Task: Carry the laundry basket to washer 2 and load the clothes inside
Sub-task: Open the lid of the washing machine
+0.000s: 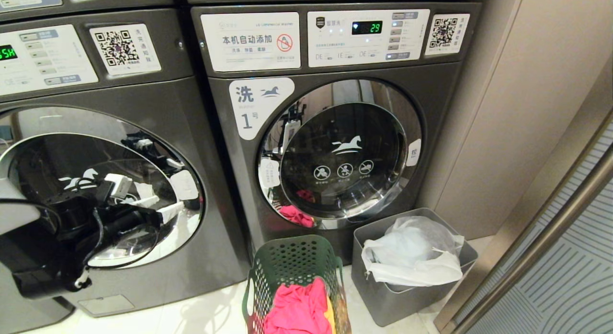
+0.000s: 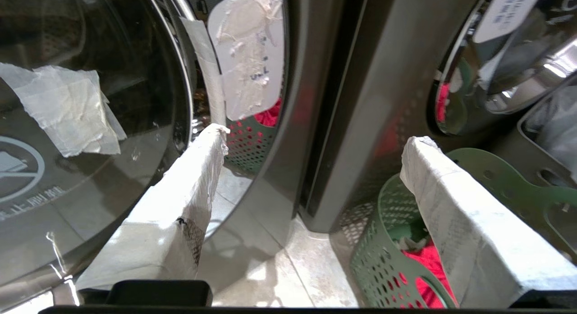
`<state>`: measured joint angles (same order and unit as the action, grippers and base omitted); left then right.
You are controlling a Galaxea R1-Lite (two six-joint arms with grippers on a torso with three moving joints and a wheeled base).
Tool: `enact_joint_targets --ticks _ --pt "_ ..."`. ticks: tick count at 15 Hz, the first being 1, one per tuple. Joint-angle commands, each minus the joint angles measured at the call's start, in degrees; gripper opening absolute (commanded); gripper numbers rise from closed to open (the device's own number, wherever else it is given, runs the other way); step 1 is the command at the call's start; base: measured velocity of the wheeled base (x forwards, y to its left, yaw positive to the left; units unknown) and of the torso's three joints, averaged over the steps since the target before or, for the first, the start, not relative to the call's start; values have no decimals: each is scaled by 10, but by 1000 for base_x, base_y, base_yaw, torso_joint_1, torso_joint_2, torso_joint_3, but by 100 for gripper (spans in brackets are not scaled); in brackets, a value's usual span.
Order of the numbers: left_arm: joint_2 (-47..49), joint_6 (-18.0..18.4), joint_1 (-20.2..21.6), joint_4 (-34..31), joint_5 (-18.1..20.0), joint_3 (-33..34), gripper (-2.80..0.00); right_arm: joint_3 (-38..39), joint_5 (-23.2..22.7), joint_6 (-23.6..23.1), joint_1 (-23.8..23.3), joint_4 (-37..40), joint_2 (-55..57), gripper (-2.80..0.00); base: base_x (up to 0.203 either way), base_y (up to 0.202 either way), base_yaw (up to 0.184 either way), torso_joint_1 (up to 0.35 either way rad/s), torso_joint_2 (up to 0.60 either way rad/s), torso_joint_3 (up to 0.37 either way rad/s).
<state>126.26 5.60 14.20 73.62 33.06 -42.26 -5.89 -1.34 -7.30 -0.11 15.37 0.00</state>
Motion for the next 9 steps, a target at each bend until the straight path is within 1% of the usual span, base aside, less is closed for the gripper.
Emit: enact_joint_targets --ticks 1,2,5,6,9 --pt "16 0 -3 5 -11 -18 0 0 0 -1 0 1 0 -280 0 0 0 0 0 0" --pt "24 -1 -5 4 -27 -31 0 0 0 -1 0 1 0 -280 0 0 0 0 0 0" --pt "47 -4 -21 2 -54 -66 0 0 -1 -1 0 1 0 -280 0 0 0 0 0 0" --pt "55 -4 -27 2 -60 -75 0 0 0 -1 -1 1 0 -280 0 0 0 0 0 0" --pt "77 -5 -33 0 -63 -100 0 0 -1 -1 0 1 0 -280 0 0 0 0 0 0"
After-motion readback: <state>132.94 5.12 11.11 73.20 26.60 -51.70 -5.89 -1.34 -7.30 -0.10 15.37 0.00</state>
